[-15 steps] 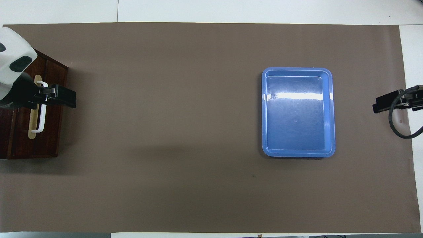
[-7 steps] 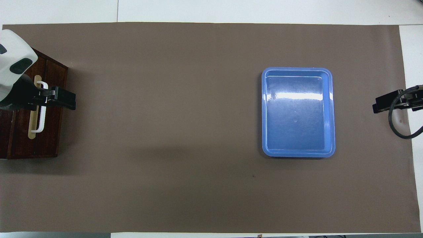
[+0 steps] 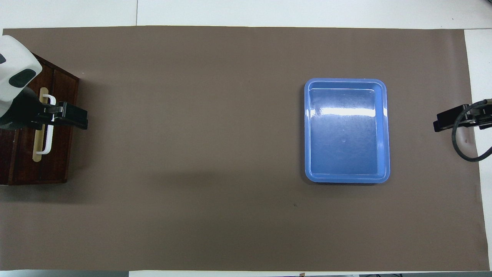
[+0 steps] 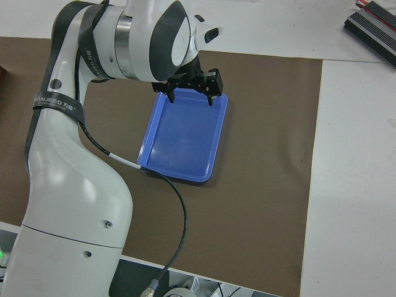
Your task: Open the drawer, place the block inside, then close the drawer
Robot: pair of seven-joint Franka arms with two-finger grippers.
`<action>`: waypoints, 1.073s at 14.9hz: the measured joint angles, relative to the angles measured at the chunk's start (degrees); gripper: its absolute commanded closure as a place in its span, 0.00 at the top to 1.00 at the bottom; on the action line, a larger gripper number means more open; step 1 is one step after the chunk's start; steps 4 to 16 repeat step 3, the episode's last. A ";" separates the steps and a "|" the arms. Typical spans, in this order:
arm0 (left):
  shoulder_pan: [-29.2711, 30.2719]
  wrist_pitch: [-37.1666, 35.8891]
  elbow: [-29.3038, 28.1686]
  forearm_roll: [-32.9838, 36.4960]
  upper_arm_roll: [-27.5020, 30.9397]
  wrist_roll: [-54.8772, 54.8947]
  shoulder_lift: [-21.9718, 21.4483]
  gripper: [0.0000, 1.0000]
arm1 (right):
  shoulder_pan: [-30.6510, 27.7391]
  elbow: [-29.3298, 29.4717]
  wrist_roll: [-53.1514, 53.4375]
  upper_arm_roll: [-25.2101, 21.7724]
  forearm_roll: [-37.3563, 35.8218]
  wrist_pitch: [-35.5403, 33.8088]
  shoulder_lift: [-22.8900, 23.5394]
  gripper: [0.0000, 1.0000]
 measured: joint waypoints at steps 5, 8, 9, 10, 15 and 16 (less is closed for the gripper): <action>0.08 0.00 0.00 -0.06 0.00 0.74 -0.10 1.00 | 0.00 0.00 0.00 0.00 0.00 0.00 0.00 1.00; 0.08 0.00 0.00 -0.06 0.00 0.74 -0.10 1.00 | 0.00 0.00 0.00 0.00 0.00 0.00 0.00 1.00; 0.08 0.00 0.00 -0.06 0.00 0.74 -0.10 1.00 | 0.00 0.00 0.00 0.00 0.00 0.00 0.00 1.00; 0.08 0.00 0.00 -0.06 0.00 0.74 -0.10 1.00 | 0.00 0.00 0.00 0.00 0.00 0.00 0.00 1.00; 0.08 0.00 0.00 -0.06 0.00 0.74 -0.10 1.00 | 0.00 0.00 0.00 0.00 0.00 0.00 0.00 1.00; 0.08 0.00 0.00 -0.06 0.00 0.74 -0.10 1.00 | 0.00 0.00 0.00 0.00 0.00 0.00 0.00 1.00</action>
